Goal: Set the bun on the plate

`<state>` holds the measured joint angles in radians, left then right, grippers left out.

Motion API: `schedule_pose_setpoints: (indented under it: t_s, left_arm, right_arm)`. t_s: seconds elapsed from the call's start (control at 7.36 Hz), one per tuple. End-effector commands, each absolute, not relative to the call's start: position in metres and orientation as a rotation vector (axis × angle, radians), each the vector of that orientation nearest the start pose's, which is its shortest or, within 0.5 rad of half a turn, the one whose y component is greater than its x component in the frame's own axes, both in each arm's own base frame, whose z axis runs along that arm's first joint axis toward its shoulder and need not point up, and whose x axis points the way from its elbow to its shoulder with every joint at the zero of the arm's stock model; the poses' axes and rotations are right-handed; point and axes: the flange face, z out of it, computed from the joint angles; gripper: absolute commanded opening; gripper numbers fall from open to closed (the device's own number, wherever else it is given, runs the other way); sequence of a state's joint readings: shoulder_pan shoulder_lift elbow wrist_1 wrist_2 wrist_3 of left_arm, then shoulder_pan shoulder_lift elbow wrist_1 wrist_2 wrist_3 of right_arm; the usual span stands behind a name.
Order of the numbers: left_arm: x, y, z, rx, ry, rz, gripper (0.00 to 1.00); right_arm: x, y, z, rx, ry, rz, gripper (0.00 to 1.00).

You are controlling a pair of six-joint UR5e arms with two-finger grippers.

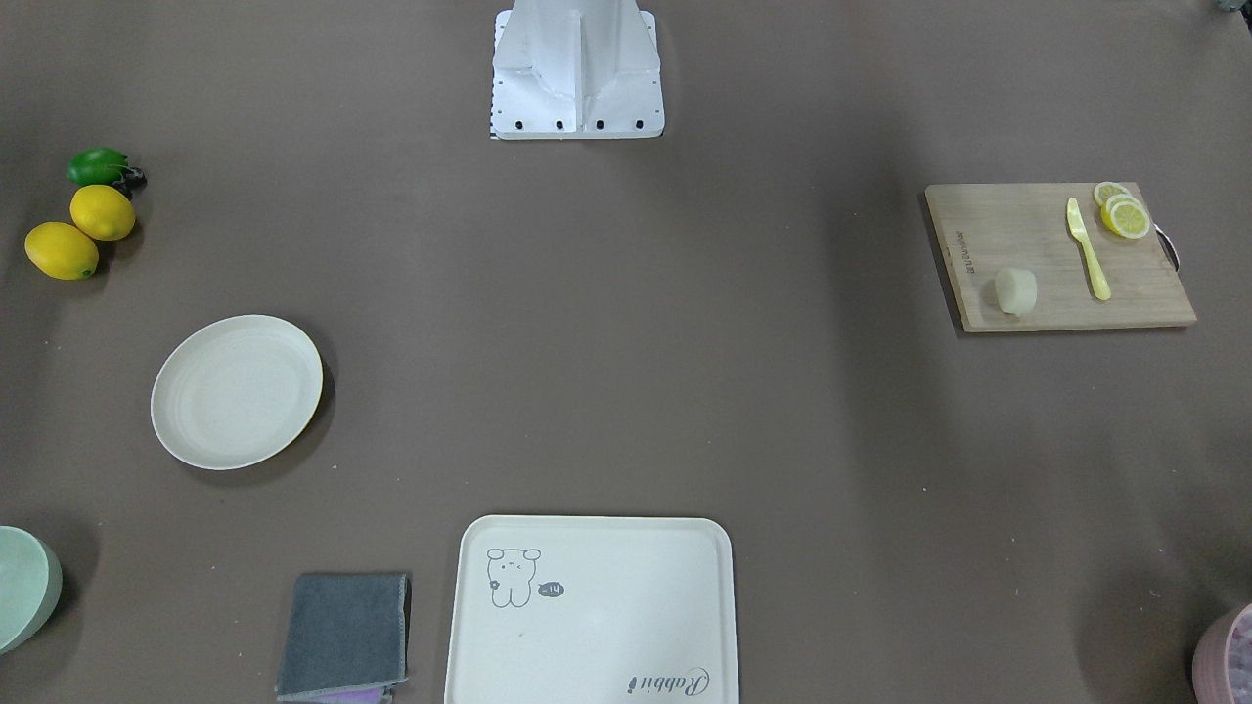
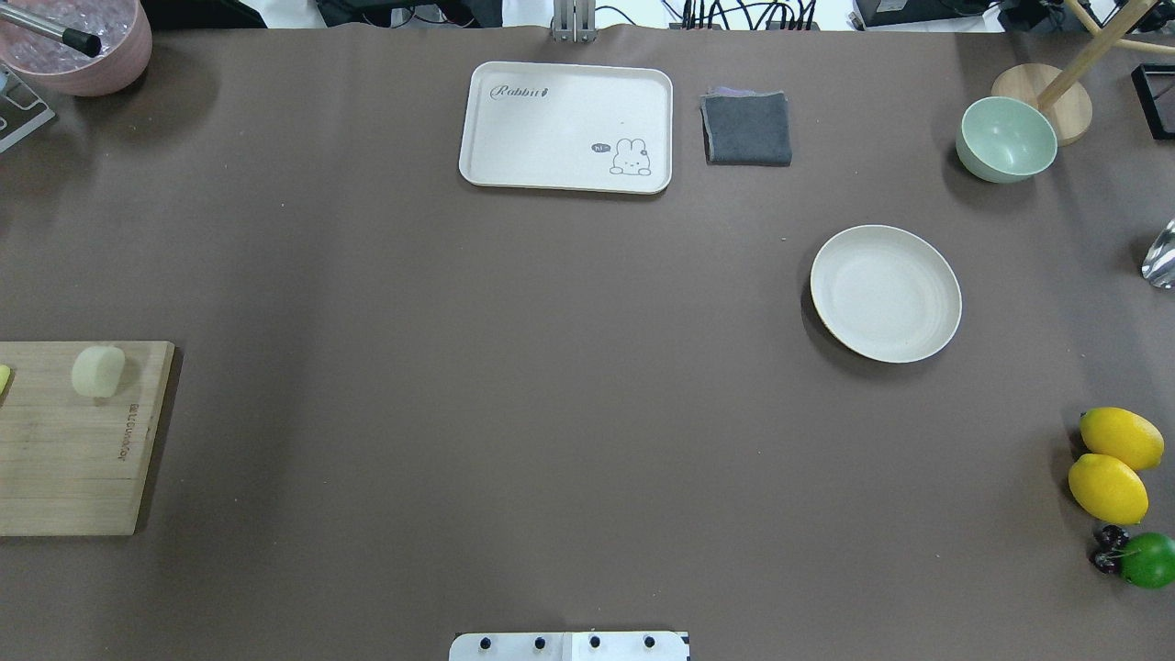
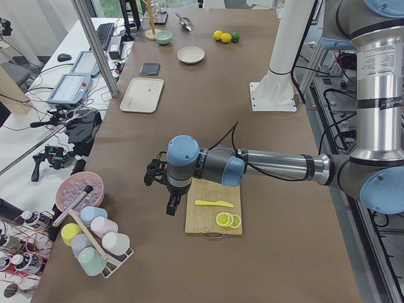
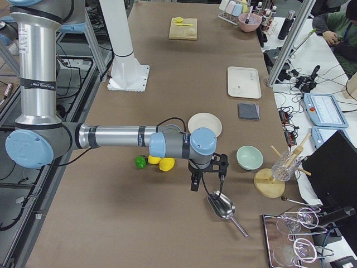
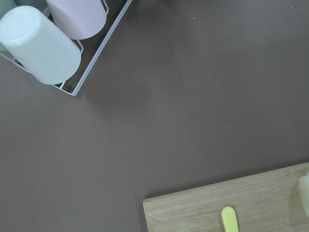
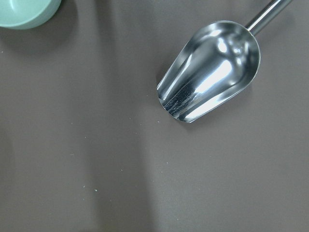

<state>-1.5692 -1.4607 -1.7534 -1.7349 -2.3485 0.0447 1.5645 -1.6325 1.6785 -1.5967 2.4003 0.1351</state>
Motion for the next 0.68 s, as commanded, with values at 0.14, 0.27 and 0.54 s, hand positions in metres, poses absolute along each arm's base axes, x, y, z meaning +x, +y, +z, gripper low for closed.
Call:
schedule_pose_setpoints:
  t_s: [0.14,0.27,0.54]
  left_arm:
    - [-0.0627,-0.4579,0.6039,0.238,0.770,0.134,0.98]
    - [-0.0627,-0.4578,0.6062,0.234,0.770,0.132,0.98]
    - [-0.0628,-0.4584,0.6087,0.229,0.768,0.130,0.98]
  right_arm:
    - [0.0612,-0.4650,0.6300,-0.028,-0.830,0.117,1.00]
    - [0.0622,-0.4649,0.6296,-0.026,-0.826,0.118,1.00]
    - [0.0626,-0.4649,0.6306,-0.026,-0.821,0.117,1.00]
